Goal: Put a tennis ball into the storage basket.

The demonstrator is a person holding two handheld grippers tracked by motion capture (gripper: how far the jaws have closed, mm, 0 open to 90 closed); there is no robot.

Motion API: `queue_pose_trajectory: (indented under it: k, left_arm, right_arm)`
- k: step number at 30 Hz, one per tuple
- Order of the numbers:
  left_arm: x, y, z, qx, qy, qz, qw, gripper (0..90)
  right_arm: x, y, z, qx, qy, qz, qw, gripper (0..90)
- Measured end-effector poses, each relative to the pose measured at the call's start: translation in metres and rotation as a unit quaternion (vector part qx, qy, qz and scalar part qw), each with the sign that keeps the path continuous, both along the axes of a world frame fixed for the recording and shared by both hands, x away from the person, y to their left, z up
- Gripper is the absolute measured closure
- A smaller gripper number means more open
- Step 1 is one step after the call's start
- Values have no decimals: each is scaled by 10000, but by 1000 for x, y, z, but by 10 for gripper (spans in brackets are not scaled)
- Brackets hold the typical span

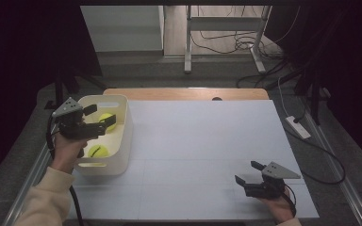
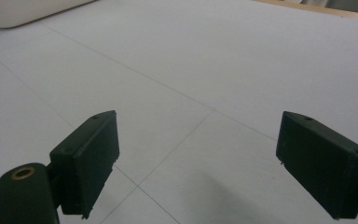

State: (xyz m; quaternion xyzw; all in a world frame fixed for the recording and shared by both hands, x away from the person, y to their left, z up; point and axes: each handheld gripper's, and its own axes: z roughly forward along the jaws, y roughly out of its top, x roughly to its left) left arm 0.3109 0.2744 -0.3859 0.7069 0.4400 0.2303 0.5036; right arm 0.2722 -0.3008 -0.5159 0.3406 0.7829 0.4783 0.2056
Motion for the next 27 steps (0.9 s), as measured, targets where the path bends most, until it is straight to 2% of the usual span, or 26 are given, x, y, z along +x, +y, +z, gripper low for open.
queue_pose_trajectory:
  k: [4, 20, 27]
  left_arm:
    - [-5, -6, 0, -160, -10, -252, 9996, 113]
    - [-16, -33, 2, -165, -131, -684, 9974, 114]
    - [-20, -50, 0, -164, -161, -934, 9954, 115]
  right_arm:
    - [0, 1, 0, -14, 9, 20, 10000, 135]
    - [-1, 1, 0, -41, -10, 7, 10000, 135]
    - [-2, 0, 0, -45, -17, 3, 10000, 135]
